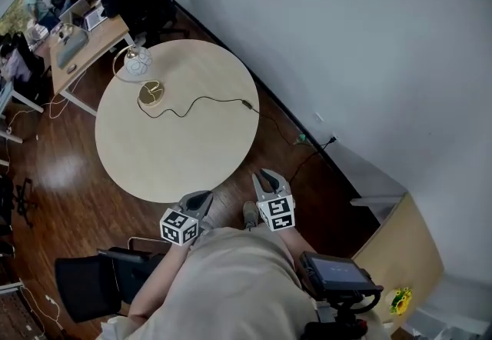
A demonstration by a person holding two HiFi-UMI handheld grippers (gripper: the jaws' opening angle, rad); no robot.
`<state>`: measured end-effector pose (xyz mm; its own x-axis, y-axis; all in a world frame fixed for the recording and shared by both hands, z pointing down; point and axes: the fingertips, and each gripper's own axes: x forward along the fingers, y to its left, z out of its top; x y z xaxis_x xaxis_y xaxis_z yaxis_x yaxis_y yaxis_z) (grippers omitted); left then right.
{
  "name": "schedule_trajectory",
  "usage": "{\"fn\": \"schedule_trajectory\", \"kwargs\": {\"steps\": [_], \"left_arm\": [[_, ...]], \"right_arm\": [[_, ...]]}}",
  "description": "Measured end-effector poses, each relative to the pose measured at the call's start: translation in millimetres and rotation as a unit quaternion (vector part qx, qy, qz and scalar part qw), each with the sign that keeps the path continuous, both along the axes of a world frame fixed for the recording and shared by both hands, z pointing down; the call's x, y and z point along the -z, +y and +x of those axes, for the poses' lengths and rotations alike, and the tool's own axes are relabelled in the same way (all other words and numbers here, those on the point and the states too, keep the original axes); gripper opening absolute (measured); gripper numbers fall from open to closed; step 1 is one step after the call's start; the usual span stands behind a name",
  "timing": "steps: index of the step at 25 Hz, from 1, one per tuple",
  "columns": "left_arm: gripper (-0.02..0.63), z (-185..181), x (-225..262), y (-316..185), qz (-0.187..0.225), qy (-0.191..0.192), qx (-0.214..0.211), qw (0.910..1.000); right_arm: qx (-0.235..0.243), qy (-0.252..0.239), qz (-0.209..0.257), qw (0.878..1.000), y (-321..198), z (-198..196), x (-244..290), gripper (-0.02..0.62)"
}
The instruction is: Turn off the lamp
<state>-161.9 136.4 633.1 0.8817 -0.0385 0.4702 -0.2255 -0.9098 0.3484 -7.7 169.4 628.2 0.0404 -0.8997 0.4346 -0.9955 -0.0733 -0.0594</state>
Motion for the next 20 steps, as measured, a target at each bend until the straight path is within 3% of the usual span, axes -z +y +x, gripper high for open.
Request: {"fn": "schedule_trajectory", "kwargs": {"steps": [6,12,20], "left_arm": [[-0.015,-63,19,-24,-0.002,0.019,0.014,0.9997],[-0.015,-101,17,-19,-0.006,0.029,-0.003,0.9995],[-0.015,-146,-1,-20,-0.026,0.051,0.032,0.9979]], "right_arm": [[0.012,0.061,0.003,0.998,-35,-66,43,0.072],[0.005,0.068,-0.005,0.998,-33,-113,44,0.074],[0.007,0.080,-0.039,0.996,-9,-158,16,0.074]]}}
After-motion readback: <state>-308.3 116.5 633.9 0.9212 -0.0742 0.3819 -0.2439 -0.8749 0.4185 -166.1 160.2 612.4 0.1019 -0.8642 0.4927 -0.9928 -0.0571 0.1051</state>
